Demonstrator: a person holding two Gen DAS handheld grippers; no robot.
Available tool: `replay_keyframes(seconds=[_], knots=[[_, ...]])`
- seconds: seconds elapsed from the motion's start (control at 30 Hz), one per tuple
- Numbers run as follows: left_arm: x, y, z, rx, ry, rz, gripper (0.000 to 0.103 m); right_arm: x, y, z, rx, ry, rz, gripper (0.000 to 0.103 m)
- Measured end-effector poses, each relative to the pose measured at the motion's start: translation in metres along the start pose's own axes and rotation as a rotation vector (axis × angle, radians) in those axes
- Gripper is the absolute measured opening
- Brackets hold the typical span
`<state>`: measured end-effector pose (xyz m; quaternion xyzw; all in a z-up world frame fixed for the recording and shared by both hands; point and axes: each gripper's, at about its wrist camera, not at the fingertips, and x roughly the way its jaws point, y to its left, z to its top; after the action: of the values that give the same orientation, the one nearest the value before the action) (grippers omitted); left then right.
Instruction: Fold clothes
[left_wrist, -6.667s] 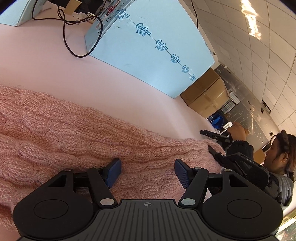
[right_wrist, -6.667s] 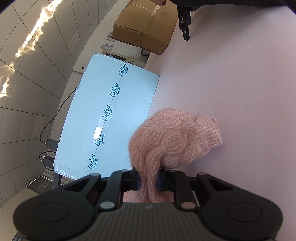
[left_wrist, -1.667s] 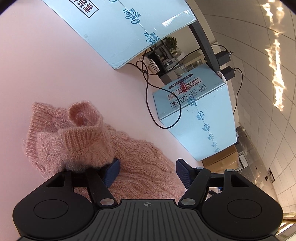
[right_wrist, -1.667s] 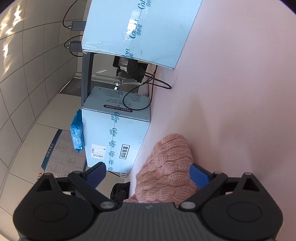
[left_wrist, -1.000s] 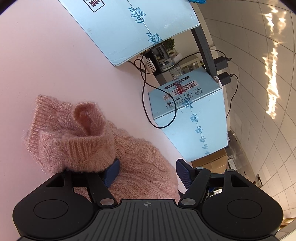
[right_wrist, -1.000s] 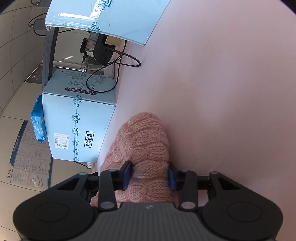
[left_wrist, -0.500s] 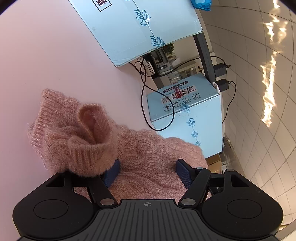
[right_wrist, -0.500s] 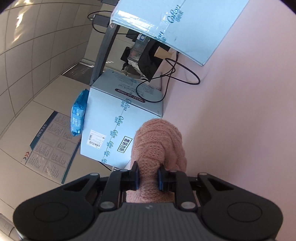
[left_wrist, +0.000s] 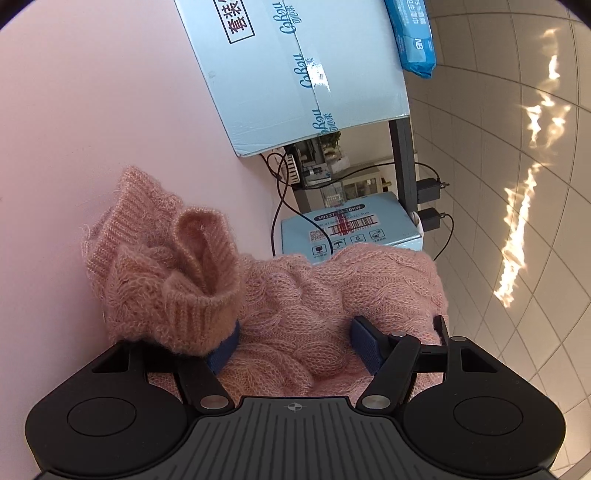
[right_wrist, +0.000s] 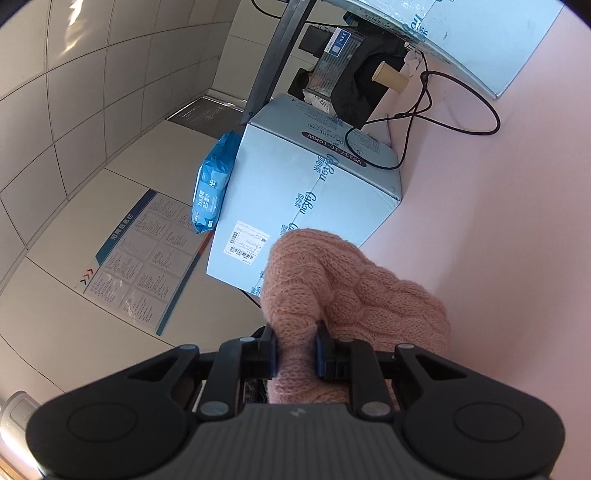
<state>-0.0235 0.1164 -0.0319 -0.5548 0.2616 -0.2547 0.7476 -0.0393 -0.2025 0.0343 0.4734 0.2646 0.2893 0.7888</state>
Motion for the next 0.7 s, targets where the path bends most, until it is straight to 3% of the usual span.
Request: replay_keyframes(seconds=[0.13,0.37,0.5,0.7], knots=[[-0.014,0.007,-0.016,-0.054,-0.132,-0.026,0.067,0.015,0.003,-0.010,-0.016,0.009,0.013,0.021],[-0.046,0.010,-0.024,-0.071,-0.285,-0.030,0.066,0.037,0.010,-0.024,-0.075,0.042,0.003,0.021],[-0.082,0.000,-0.028,-0.008,-0.451,-0.017,0.077,0.060,0.008,-0.034,-0.072,0.122,-0.031,0.022],[-0.112,-0.022,-0.018,0.086,-0.530,-0.064,0.079,0.094,0.021,-0.054,-0.156,0.200,-0.077,0.023]])
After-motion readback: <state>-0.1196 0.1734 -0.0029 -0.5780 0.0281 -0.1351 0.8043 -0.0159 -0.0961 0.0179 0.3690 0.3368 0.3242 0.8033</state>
